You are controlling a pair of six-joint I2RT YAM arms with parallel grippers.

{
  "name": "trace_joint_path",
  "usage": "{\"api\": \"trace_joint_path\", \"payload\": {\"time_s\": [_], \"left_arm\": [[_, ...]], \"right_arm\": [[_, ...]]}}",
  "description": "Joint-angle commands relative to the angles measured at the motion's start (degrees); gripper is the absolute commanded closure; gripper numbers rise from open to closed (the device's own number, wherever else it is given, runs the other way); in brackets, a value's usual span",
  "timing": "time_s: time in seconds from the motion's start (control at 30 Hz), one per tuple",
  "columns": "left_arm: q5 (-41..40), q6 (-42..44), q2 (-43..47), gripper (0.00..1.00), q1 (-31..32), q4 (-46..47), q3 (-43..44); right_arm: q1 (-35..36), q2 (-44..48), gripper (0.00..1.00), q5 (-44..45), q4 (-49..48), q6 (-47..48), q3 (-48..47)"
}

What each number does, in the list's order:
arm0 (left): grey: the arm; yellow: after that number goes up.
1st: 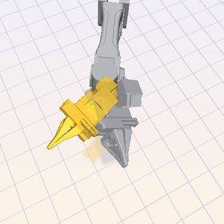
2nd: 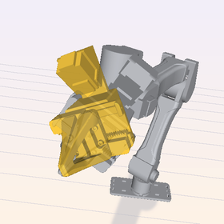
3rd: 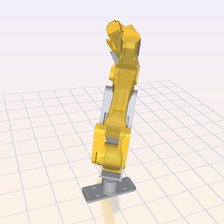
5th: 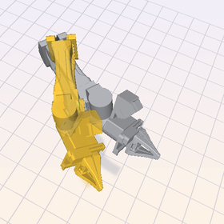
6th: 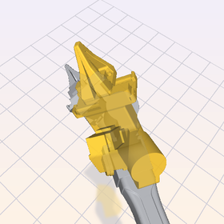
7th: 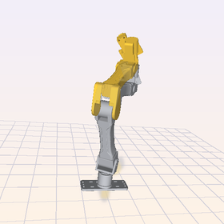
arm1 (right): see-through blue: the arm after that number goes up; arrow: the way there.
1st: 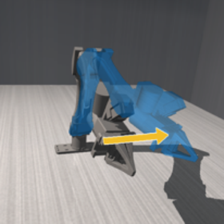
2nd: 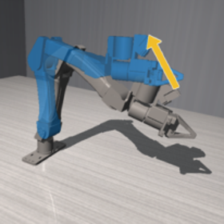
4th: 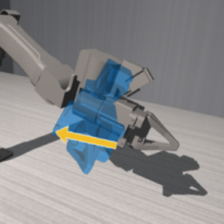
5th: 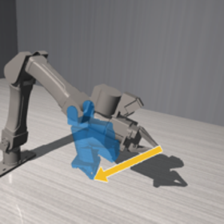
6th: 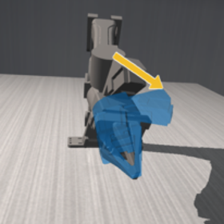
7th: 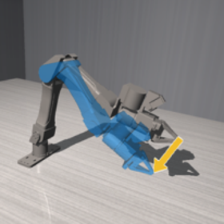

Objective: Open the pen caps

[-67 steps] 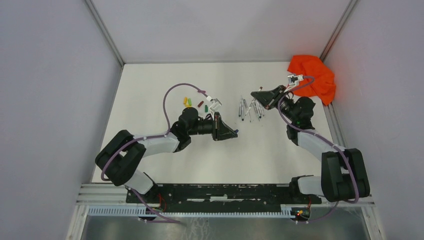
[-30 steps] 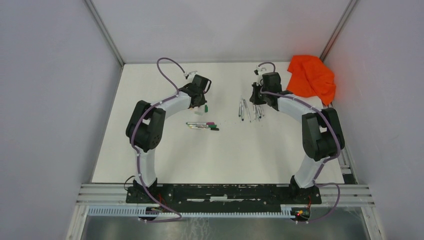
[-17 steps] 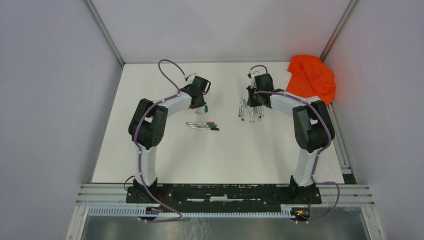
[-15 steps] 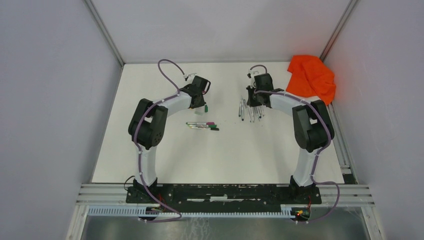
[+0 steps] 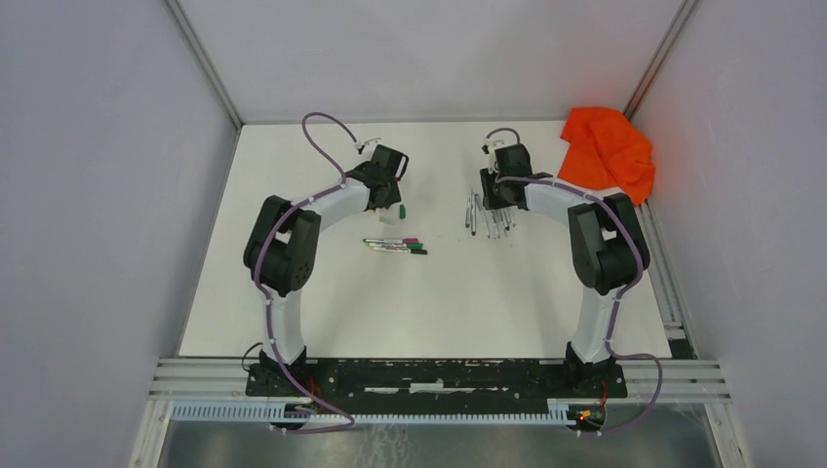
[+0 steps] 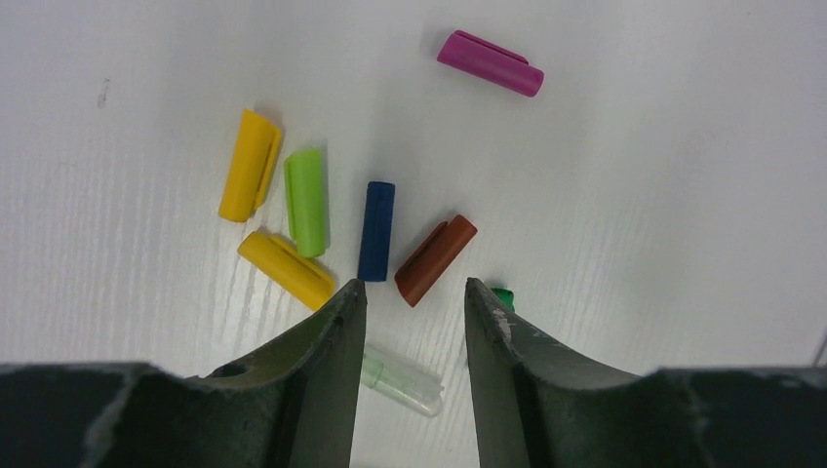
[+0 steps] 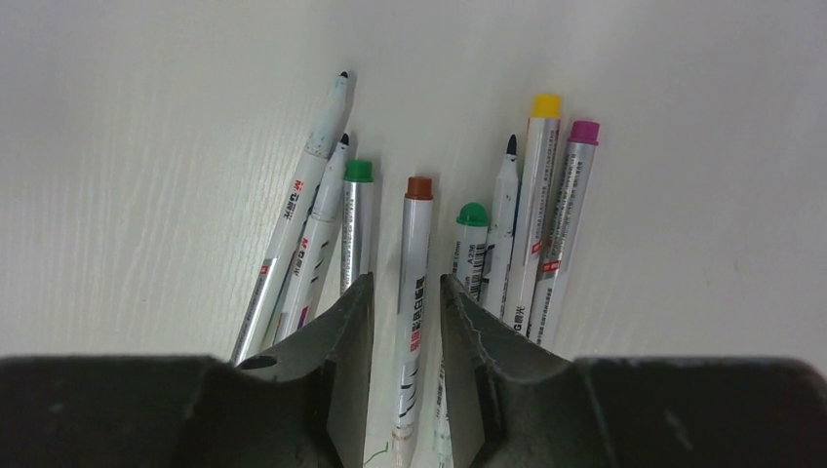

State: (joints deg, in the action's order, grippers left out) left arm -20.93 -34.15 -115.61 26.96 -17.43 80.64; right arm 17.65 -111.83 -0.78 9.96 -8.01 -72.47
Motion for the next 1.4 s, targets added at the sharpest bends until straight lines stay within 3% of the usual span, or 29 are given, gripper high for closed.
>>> {"api": "trace_joint_path", "payload": {"time_s": [0.0,0.23,0.47,0.87,1.37], "left_arm": [[-1.6,-2.5,7.4,0.51,-0.4,2.3,-2.4],[0.0,-5.9,15.3,0.49,-0.3,4.5,-10.0],[0.7,-13.6,24.5,0.43,-0.3,7.0,-20.5],[-7.7,-26.1,42.9,0.23,-0.3,4.3,-31.3],[-16.8,-40.6,62.5,0.26,-0.3,-5.4,-40.0]], "right_arm": [[1.3,3.3,0.64,3.1,-2.2,2.2,-0.8],[5.6,9.1,0.61,5.6,-5.0,5.9,1.9],[11.9,12.4,0.58,-1.0,-8.0,13.8,4.1],[23.4,2.5,0.58,-4.6,-3.0,21.5,-8.5],[31.0,-9.6,0.60,-4.8,2.9,25.2,-21.8]]}}
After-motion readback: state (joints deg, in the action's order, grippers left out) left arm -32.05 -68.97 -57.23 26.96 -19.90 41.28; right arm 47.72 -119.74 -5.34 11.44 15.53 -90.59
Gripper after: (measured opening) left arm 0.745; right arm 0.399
